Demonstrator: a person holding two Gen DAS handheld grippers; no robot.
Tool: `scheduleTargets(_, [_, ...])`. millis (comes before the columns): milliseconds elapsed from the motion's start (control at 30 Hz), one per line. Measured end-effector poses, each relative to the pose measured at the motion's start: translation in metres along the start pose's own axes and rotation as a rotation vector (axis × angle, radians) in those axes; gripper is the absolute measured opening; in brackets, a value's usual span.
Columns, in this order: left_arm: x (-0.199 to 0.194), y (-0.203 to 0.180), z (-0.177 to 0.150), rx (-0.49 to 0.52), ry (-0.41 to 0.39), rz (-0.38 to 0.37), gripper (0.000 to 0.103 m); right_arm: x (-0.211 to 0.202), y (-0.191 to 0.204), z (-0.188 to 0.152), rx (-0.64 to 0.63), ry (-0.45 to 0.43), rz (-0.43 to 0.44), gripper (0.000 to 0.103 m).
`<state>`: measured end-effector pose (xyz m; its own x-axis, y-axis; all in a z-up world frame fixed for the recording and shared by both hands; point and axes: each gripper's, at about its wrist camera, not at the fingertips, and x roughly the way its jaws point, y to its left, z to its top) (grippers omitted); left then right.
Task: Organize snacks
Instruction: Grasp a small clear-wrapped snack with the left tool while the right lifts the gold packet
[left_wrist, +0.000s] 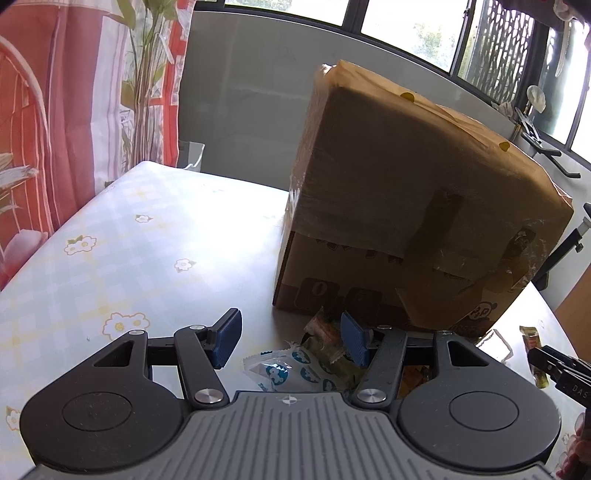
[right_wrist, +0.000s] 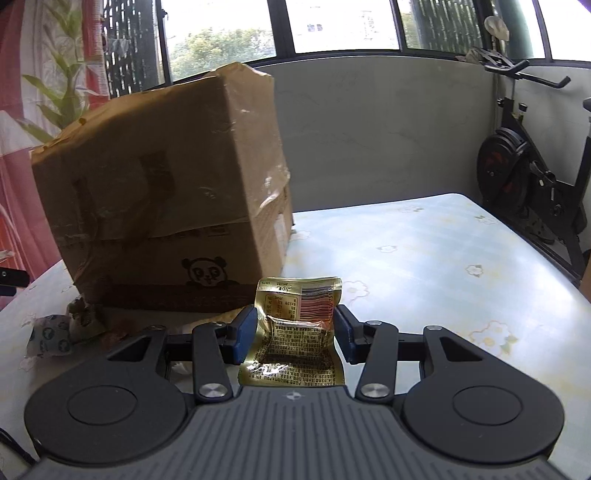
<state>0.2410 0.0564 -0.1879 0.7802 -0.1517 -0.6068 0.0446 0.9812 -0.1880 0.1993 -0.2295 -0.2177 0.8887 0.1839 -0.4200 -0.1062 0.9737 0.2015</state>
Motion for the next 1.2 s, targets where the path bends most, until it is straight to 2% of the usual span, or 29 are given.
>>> scheduleTargets(167, [0.016,-0.012,-0.004,0.035,0.034,-0.037,0.056,0.017,0.025,0.000,-0.063,0.016,0.085,0.048])
scheduleTargets(300, [0.039,-0.023,-0.003,0.045,0.073,-0.035,0.048,0.026,0.032,-0.007,-0.084,0.033,0.106,0.048])
scheduleTargets(533, [0.074,-0.033,0.001,0.034,0.118,0.020,0.046,0.026,0.026,-0.010,-0.053,0.036,0.119,0.048])
scheduleTargets(567, [0.078,-0.034,0.000,0.034,0.123,0.027,0.043,0.025,0.026,-0.010,-0.059,0.036,0.122,0.048])
scheduleTargets(633, [0.082,-0.035,-0.002,0.044,0.134,0.037,0.021,0.024,0.025,-0.011,-0.069,0.037,0.129,0.048])
scheduleTargets(767, [0.075,-0.038,-0.006,0.073,0.109,0.036,0.019,0.022,0.022,-0.010,-0.061,0.036,0.133,0.048])
scheduleTargets(900, [0.060,-0.035,-0.004,0.060,0.087,0.003,0.019,0.022,0.015,-0.011,-0.037,0.034,0.132,0.048])
scheduleTargets(1200, [-0.007,-0.024,0.015,0.087,-0.004,-0.077,0.019,0.000,0.012,-0.003,-0.013,-0.021,0.128,0.048])
